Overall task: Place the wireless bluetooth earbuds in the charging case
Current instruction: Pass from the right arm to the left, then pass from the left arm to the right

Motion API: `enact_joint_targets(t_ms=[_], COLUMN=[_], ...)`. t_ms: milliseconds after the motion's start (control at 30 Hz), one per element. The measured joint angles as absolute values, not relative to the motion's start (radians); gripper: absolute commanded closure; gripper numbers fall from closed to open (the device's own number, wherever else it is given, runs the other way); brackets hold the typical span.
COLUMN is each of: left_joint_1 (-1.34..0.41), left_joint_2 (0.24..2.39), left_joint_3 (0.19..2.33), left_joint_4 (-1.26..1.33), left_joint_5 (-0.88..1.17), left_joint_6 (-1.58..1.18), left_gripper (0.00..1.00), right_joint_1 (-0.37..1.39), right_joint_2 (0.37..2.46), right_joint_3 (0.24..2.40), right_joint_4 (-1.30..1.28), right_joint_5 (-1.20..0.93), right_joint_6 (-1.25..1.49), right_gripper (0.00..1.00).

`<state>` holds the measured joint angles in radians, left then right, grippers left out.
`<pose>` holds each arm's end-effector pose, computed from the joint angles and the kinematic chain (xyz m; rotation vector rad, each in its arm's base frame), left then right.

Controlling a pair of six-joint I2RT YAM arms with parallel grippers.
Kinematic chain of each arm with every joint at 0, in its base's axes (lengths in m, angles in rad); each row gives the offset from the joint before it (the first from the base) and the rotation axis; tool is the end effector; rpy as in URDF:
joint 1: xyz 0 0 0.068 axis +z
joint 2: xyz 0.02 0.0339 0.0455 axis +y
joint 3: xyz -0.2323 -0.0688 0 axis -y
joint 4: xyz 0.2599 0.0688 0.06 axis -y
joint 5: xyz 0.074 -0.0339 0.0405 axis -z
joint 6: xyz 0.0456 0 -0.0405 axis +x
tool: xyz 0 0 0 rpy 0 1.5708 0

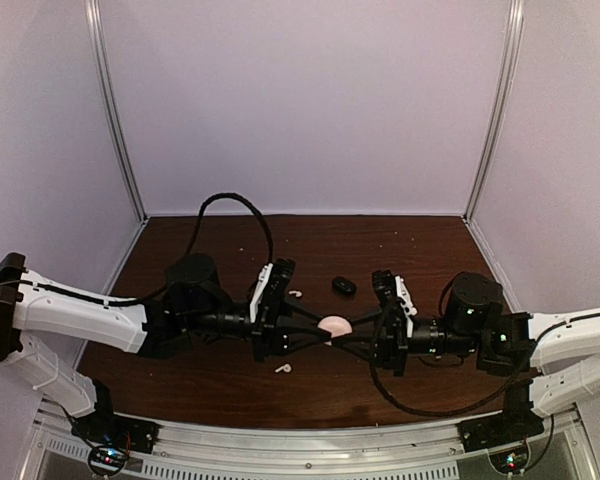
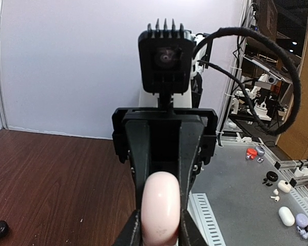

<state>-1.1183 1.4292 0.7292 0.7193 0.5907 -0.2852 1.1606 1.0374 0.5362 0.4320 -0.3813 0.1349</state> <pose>0.1243 -0.3137 0.2241 1.1719 1.3434 -1.5162 0.0940 0.2587 0.2332 -1.1492 1.3895 1.2722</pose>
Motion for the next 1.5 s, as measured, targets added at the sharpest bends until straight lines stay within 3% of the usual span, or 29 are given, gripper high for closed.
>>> enact_joint_targets(t_ms=[200, 400, 933, 1500], left_joint_1=[-1.118, -1.119, -1.119, -1.119], left_joint_2=[1.429, 1.425, 1.426, 1.433], left_joint_3=[0.743, 0.785, 0.87, 0.877], left_joint_4=[0.676, 0.564, 0.337, 0.324], left_joint_5=[0.603, 0.611, 0.618, 0.633], left_joint_6=[-0.269, -0.218, -0.121, -0.113], left_gripper=[0.99, 1.0, 1.0, 1.0], right_joint_1=[1.161, 1.161, 1.161, 1.161], right_joint_2=[1.033, 1.031, 1.036, 1.074], right_joint_3=[0.536, 0.536, 0.555, 0.559], right_joint_4=[0.409, 0.365, 0.287, 0.312], right_joint_5=[-0.385, -0.402, -0.419, -0.442], right_joint_6=[0.13, 0.126, 0.092, 0.086], right_gripper=[0.63, 0.57, 0.63, 0.69])
